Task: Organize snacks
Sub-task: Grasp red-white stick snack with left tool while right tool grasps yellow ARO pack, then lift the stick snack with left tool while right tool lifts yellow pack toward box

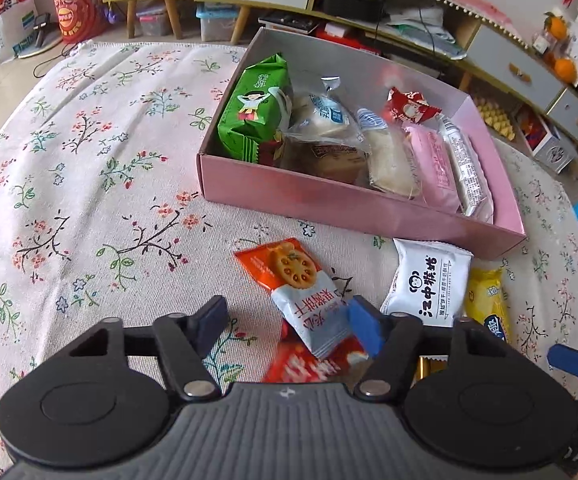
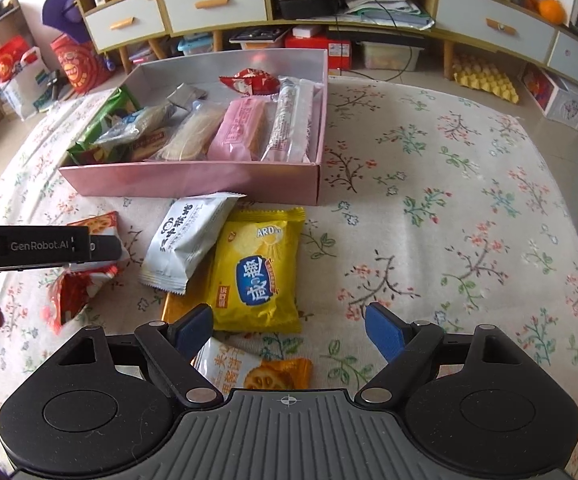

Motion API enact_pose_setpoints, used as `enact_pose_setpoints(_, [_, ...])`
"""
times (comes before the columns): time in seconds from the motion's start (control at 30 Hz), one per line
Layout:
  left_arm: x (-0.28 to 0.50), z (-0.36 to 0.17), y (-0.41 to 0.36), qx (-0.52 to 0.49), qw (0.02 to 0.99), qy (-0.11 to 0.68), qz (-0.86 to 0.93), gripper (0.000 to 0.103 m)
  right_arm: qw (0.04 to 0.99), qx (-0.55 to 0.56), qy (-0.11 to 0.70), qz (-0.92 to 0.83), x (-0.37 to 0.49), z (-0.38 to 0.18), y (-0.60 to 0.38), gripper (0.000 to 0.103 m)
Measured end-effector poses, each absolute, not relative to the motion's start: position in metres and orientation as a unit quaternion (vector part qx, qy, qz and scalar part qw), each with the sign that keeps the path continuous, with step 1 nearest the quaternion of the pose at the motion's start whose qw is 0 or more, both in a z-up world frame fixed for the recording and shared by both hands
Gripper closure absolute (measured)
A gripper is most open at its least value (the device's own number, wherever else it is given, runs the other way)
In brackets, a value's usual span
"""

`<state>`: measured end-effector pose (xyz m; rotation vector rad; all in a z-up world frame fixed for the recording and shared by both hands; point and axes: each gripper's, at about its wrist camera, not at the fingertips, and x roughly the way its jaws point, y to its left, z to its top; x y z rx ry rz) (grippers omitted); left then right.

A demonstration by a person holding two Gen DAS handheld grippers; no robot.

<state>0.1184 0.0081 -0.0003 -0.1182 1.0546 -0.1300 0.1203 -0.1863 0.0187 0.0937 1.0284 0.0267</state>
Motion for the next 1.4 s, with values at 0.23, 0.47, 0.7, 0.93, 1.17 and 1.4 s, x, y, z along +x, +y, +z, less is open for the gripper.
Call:
enact_pose_setpoints(0.23, [0.119,0.0,0.014,-0.058,0.861,0.501,-0.063,0.073,0.866,0.055,0.495,0.032,0.132,0.006,-0.178,0.018])
enact_pose_setpoints(0.47, [0.118,0.002,0.013,-0.069,0.86,0.5,-0.073,0.085,0.873,0.043,0.486,0.022,0.14,0.001,-0.173,0.018])
enact_pose_setpoints(0.7, [0.117,0.003,0.014,-0.076,0.86,0.499,-0.08,0.092,0.873,0.066,0.483,0.031,0.142,0.002,-0.18,0.049])
enact_pose_setpoints(0.93, [0.113,0.007,0.025,-0.093,0.859,0.497,-0.082,0.096,0.866,0.065,0.495,0.019,0.136,0.007,-0.177,0.055])
enact_pose_setpoints(1.17, [0.109,0.016,0.03,-0.107,0.863,0.486,-0.084,0.096,0.864,0.101,0.493,0.006,0.13,0.017,-0.187,0.055])
enact_pose_setpoints(1.4, [0.105,0.023,0.037,-0.132,0.862,0.482,-0.088,0.096,0.858,0.147,0.492,-0.008,0.125,0.026,-0.204,0.055])
